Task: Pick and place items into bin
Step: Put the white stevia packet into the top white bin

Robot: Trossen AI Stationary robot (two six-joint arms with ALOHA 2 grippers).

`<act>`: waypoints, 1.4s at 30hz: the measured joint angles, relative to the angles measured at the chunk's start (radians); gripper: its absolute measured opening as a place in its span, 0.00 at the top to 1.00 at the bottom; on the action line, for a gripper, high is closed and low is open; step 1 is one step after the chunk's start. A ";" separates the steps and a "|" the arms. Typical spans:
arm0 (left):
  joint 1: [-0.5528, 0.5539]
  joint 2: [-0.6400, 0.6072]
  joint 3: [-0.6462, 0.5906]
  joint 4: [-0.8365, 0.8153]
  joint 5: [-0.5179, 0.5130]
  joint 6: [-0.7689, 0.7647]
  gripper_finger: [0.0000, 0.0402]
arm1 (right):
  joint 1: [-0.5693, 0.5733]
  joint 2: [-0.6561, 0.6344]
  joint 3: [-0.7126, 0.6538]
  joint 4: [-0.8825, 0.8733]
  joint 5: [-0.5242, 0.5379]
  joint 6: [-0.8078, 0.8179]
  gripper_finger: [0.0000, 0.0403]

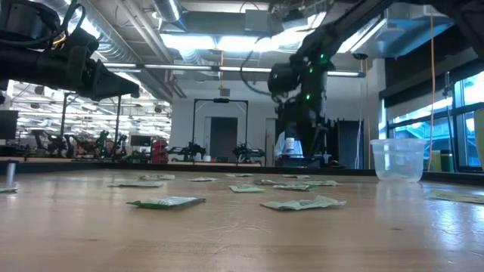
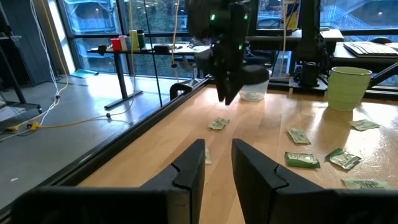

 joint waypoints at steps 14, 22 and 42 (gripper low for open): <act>0.000 0.000 0.000 0.000 0.000 0.000 0.81 | -0.004 0.068 0.000 0.081 0.009 0.080 0.70; 0.000 0.000 0.000 0.000 0.000 0.000 0.81 | -0.004 0.105 -0.001 0.069 0.009 0.113 0.70; 0.000 0.000 0.000 0.000 0.001 0.000 0.81 | -0.003 0.148 0.002 0.044 0.006 0.104 0.95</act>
